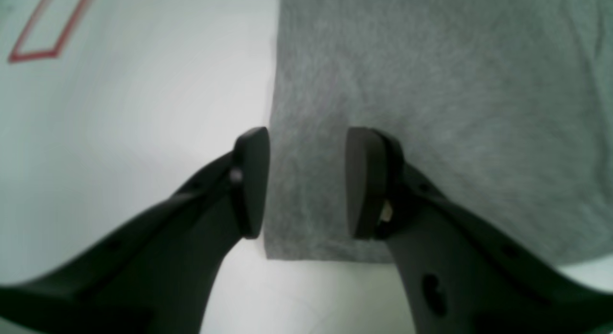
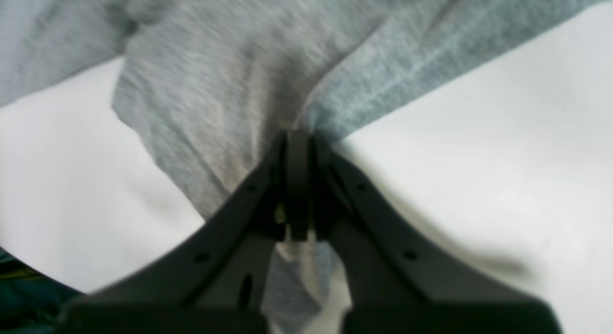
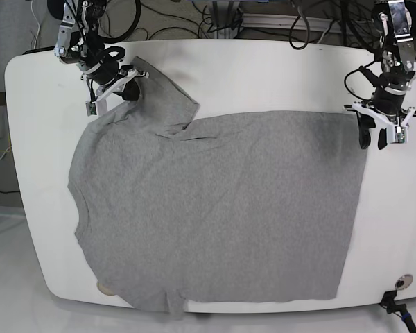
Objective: Fold the T-shirt properly
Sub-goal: 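Lower the left gripper and grasp the shirt's shoulder edge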
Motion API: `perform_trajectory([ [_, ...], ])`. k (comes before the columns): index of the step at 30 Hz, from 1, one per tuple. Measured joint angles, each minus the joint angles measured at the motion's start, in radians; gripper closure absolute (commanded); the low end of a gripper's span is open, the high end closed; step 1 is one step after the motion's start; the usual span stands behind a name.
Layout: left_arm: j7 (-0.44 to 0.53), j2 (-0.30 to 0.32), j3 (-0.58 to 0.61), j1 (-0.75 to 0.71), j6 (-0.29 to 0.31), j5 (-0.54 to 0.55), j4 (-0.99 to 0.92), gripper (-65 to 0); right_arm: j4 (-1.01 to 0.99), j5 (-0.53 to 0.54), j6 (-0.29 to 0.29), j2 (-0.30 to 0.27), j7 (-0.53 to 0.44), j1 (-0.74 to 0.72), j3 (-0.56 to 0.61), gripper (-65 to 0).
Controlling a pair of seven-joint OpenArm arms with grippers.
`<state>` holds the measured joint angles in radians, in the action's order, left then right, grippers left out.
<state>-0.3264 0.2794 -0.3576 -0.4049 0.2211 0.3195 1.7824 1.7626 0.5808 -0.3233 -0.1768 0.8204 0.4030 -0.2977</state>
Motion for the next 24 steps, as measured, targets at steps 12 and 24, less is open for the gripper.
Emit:
perform_trajectory([
  [12, -0.022, -0.027, -0.104, 0.004, 0.049, 0.183, -0.057, -25.3, 0.01, -0.004, 0.0, 0.0, 0.01, 0.007, -0.003, 0.0],
  [24, -0.053, -0.09, -0.128, 0.081, 0.056, 0.16, -0.256, -28.0, 0.013, -0.005, -0.003, 0.0, 0.0, 0.008, -0.003, 0.0],
])
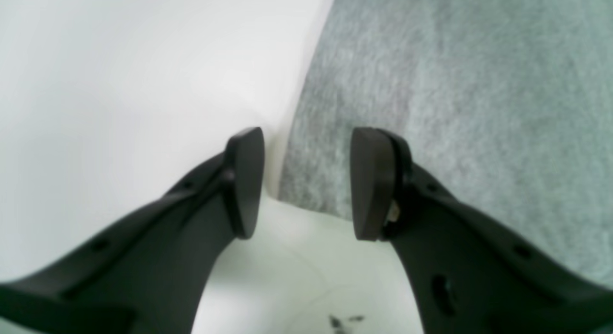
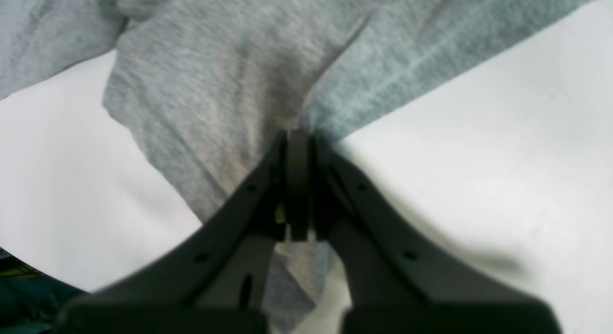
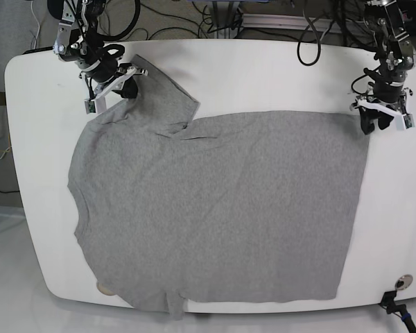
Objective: Fold the T-shirt properly
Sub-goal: 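Lower the left gripper and grasp the shirt's shoulder edge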
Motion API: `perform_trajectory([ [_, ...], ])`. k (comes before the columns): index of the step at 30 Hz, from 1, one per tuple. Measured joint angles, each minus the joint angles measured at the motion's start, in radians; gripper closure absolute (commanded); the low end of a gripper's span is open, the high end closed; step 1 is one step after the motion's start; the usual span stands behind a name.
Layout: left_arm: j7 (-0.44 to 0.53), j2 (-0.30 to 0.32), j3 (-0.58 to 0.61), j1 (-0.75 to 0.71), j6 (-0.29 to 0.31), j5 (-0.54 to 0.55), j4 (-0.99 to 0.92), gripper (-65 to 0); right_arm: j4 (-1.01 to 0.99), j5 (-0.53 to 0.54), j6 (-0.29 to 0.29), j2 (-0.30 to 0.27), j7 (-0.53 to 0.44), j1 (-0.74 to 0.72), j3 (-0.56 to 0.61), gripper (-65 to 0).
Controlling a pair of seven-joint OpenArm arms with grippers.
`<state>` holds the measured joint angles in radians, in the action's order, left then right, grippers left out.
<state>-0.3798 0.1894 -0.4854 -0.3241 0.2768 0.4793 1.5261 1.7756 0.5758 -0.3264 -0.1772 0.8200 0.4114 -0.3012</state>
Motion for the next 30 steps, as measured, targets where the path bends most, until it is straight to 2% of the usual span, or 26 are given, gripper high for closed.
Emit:
perform_trajectory([
  [5, -0.019, -0.029, -0.013, 0.017, 0.001, -0.008, -0.04, -28.1, 0.0, -0.003, -0.001, 0.0, -0.003, 0.0, -0.001, 0.0],
  [12, -0.024, -0.03, -0.03, 0.025, 0.002, -0.007, -0.047, -28.1, 0.002, -0.002, -0.005, 0.0, -0.004, -0.001, -0.003, 0.0],
  [16, -0.025, -0.022, -0.027, 0.022, 0.004, -0.009, -0.034, -27.6, 0.008, -0.002, -0.006, 0.0, -0.004, 0.0, -0.005, -4.4],
  [23, -0.031, -0.018, -0.022, 0.019, 0.004, -0.014, -0.001, -27.4, 0.011, 0.005, -0.008, 0.0, -0.006, -0.001, -0.007, -8.1],
  [30, -0.035, -0.014, -0.018, 0.02, 0.016, -0.014, -0.024, -28.0, -0.01, -0.011, -0.011, 0.0, 0.001, -0.001, -0.007, -6.6],
])
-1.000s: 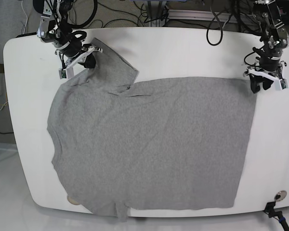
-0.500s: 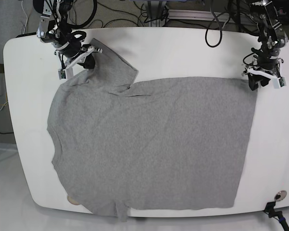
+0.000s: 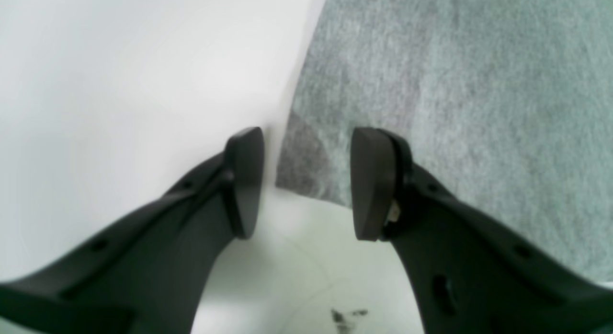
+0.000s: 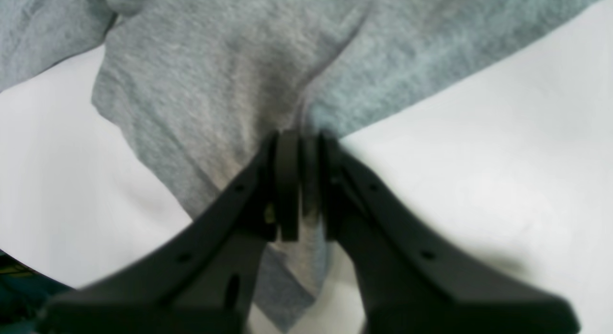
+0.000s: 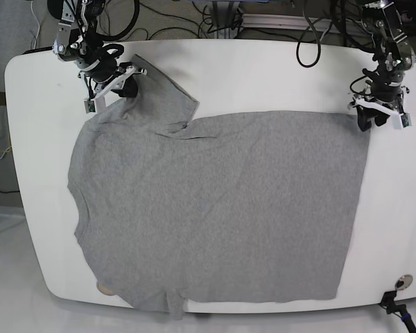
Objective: Fold the T-shirt properly
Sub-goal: 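Lower the left gripper and grasp the shirt's shoulder edge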
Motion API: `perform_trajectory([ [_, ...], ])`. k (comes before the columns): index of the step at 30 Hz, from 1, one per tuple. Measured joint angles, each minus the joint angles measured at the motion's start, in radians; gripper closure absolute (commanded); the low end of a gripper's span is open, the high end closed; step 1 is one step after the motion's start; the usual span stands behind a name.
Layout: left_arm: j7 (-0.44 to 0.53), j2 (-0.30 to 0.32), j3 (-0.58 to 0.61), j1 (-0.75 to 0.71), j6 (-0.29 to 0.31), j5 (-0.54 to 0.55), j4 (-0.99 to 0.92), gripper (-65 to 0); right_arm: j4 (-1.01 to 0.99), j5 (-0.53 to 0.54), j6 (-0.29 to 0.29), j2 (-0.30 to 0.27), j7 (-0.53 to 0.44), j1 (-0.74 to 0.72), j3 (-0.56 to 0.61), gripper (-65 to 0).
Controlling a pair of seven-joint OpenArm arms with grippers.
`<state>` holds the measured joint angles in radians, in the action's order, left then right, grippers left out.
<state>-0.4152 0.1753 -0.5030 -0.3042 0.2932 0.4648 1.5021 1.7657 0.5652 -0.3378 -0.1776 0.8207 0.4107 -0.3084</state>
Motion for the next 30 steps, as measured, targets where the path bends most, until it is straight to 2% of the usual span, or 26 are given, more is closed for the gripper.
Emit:
perform_trajectory([
  [6, 0.011, 0.0, 0.002, 0.016, 0.007, 0.0, -0.01, -28.4, -0.011, 0.008, -0.003, 0.0, -0.009, 0.0, 0.0, -5.0],
  [12, 0.018, -0.003, 0.065, 0.069, 0.008, -0.003, -0.072, -28.1, -0.028, 0.016, -0.003, -0.003, -0.024, -0.003, 0.0, -3.0],
  [20, 0.052, -0.006, 0.06, 0.077, 0.011, 0.0, -0.103, -26.6, -0.029, 0.015, -0.003, -0.004, -0.023, -0.003, 0.0, -1.5],
  [23, 0.039, -0.013, 0.056, 0.074, 0.003, 0.0, -0.092, -22.6, -0.029, 0.012, -0.003, -0.005, -0.024, -0.003, 0.0, -1.4],
  [27, 0.027, -0.014, 0.056, 0.069, 0.002, -0.004, -0.084, -11.7, -0.029, 0.011, -0.003, -0.005, -0.023, -0.003, 0.0, -1.7],
  [30, 0.026, -0.014, 0.055, 0.068, 0.003, -0.008, -0.084, -8.8, -0.032, 0.012, -0.003, -0.005, -0.024, -0.003, 0.0, -1.6],
])
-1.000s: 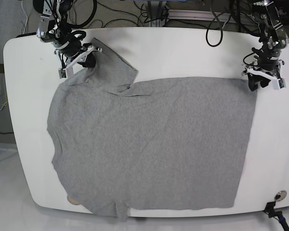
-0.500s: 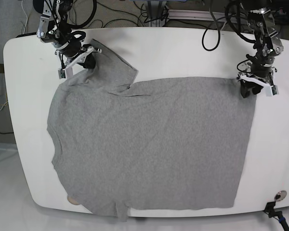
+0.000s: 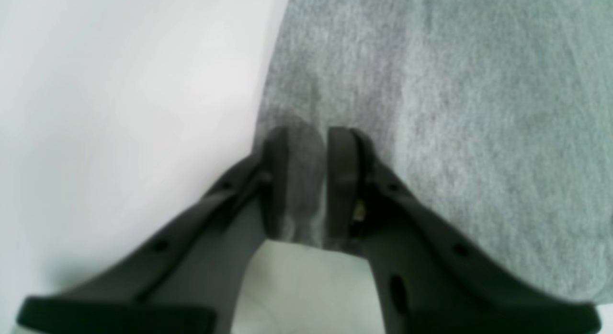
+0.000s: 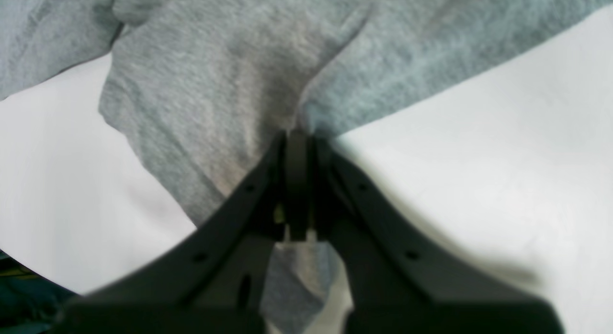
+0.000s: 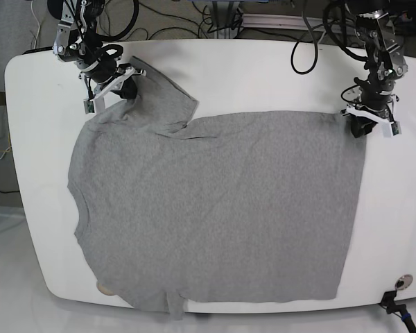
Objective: Fold the T-shirt properly
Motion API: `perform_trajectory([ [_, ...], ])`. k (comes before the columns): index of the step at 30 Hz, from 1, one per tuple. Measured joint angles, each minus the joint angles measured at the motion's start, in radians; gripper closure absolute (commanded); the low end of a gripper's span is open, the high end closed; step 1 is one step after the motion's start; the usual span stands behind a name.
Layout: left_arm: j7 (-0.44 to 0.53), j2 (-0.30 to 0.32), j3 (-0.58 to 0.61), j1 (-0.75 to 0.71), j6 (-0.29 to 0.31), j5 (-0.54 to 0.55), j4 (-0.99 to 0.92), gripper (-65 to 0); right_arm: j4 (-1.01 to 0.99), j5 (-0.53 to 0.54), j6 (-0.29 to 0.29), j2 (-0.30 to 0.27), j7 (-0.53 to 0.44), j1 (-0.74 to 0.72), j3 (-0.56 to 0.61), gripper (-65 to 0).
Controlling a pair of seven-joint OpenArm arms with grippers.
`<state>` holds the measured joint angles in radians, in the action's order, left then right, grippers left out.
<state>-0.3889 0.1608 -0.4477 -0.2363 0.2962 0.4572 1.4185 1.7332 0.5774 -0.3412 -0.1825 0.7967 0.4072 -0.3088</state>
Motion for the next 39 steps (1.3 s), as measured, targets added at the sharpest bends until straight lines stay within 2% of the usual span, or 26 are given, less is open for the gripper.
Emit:
perform_trajectory([
  [9, -0.027, 0.0, 0.006, -0.008, 0.001, -0.004, 0.014, 0.0, 0.007, -0.004, 0.0, -0.01, 0.0, 0.004, 0.0, -0.2],
  [15, -0.048, 0.0, 0.01, -0.007, 0.005, -0.008, 0.025, 0.0, 0.02, -0.006, 0.0, -0.034, 0.018, 0.01, -0.017, 0.0],
  [21, -0.067, 0.011, 0.01, -0.027, 0.027, 0.0, 0.025, -0.7, 0.019, -0.003, -0.019, -0.031, 0.016, 0.04, -0.045, -1.5],
  [25, -0.028, 0.009, 0.009, -0.079, 0.019, 0.005, 0.045, -0.7, 0.013, -0.004, -0.018, -0.03, 0.008, 0.025, -0.036, -1.5],
  [30, -0.06, 0.009, 0.008, -0.097, 0.015, -0.015, 0.085, -0.8, 0.045, -0.023, -0.014, -0.031, 0.025, 0.033, -0.034, -1.5],
  [39, -0.055, 0.009, 0.008, -0.104, 0.015, -0.011, 0.085, -1.2, 0.046, -0.023, -0.014, -0.03, 0.026, 0.028, -0.034, -1.8],
])
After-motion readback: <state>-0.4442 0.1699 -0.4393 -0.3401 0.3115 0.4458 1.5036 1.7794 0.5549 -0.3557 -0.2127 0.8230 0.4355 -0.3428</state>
